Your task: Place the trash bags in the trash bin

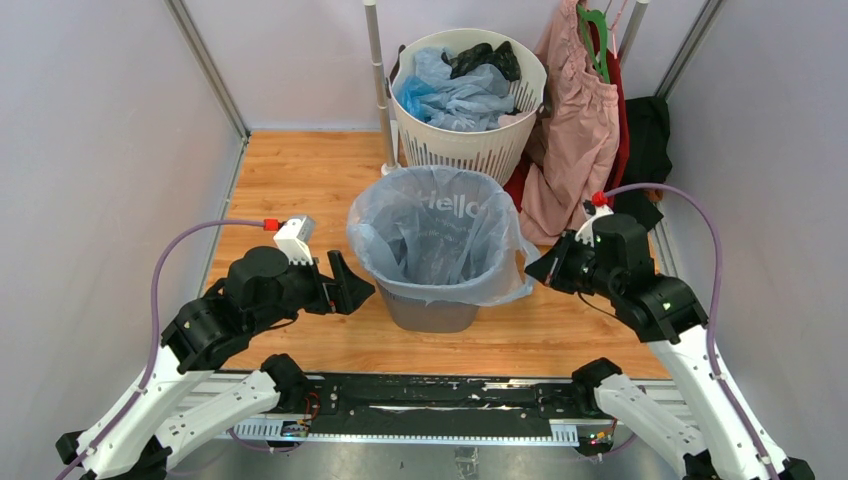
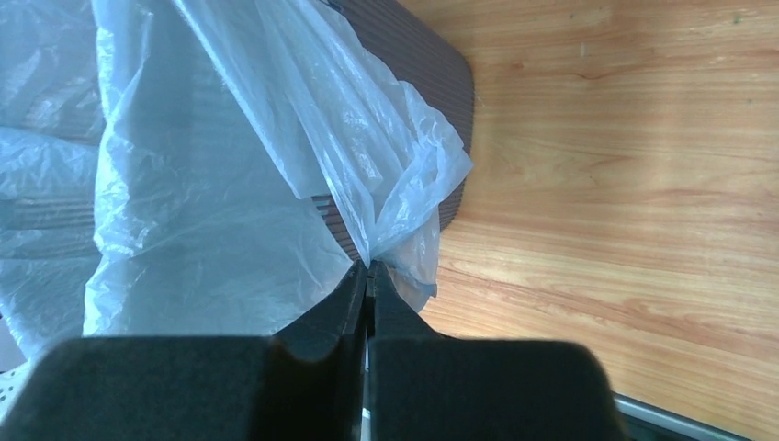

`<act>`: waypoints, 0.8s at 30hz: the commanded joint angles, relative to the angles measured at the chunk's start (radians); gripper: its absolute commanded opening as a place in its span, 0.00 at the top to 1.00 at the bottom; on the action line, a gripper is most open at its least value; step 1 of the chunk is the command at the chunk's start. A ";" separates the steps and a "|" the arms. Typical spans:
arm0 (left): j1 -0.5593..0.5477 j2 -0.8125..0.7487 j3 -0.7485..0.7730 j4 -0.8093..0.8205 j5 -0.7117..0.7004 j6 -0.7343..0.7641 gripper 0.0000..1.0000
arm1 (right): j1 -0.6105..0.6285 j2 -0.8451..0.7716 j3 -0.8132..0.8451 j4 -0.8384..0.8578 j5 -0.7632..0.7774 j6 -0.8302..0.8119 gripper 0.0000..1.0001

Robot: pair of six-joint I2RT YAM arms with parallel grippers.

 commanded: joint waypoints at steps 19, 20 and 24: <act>-0.009 -0.007 -0.001 -0.007 -0.013 0.006 0.00 | 0.013 0.035 -0.310 0.371 0.117 0.041 1.00; -0.009 -0.008 -0.002 -0.006 -0.013 0.005 0.00 | 0.013 0.049 -0.313 0.394 0.124 0.044 1.00; -0.009 -0.009 -0.003 -0.006 -0.013 0.006 0.00 | 0.013 0.112 -0.314 0.490 0.130 0.044 1.00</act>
